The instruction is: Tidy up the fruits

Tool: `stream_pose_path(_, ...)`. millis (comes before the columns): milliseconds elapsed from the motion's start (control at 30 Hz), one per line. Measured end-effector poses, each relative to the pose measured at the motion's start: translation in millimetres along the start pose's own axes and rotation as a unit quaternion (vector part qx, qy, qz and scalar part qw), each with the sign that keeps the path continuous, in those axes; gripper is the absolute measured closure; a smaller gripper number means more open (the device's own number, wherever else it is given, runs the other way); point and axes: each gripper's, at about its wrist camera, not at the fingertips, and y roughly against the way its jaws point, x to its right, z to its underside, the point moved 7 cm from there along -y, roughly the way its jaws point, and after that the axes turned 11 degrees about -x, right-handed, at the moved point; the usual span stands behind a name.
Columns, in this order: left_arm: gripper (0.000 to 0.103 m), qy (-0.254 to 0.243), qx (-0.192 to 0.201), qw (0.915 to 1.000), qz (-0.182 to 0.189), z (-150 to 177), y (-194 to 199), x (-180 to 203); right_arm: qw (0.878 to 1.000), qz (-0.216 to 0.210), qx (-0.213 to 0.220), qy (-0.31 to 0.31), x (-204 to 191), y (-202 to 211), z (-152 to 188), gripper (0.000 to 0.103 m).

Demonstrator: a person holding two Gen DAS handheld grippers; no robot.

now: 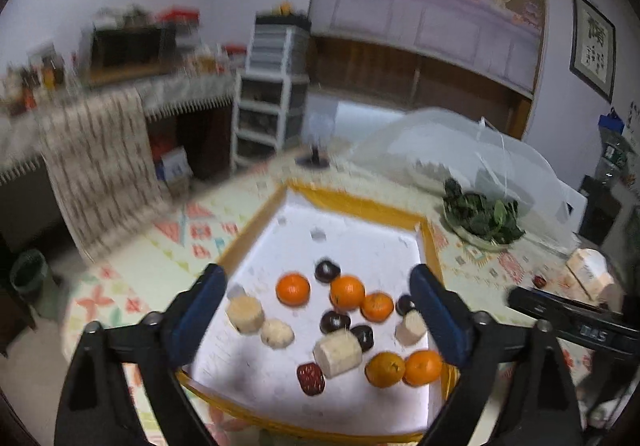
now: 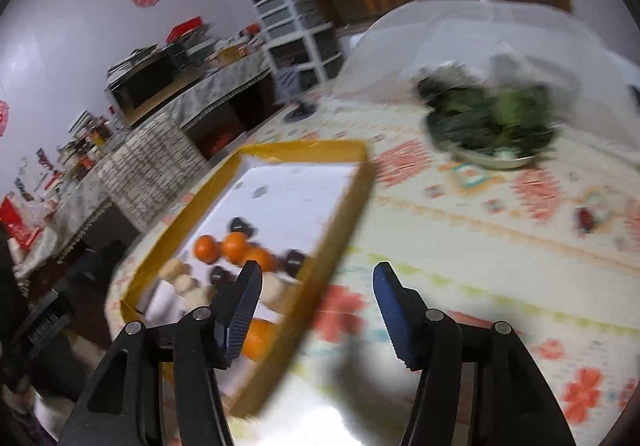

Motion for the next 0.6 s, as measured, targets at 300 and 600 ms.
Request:
stream_pose_path(300, 0.002, -0.062, 0.063, 0.996, -0.009, 0, 35, 71, 0.999, 0.024, 0.007, -0.029, 40, 27, 42, 0.03)
stream_pose_path(600, 0.002, -0.121, 0.011, 0.9924, 0.02, 19, 29, 135, 0.998, 0.022, 0.005, -0.056, 74, 46, 60, 0.03)
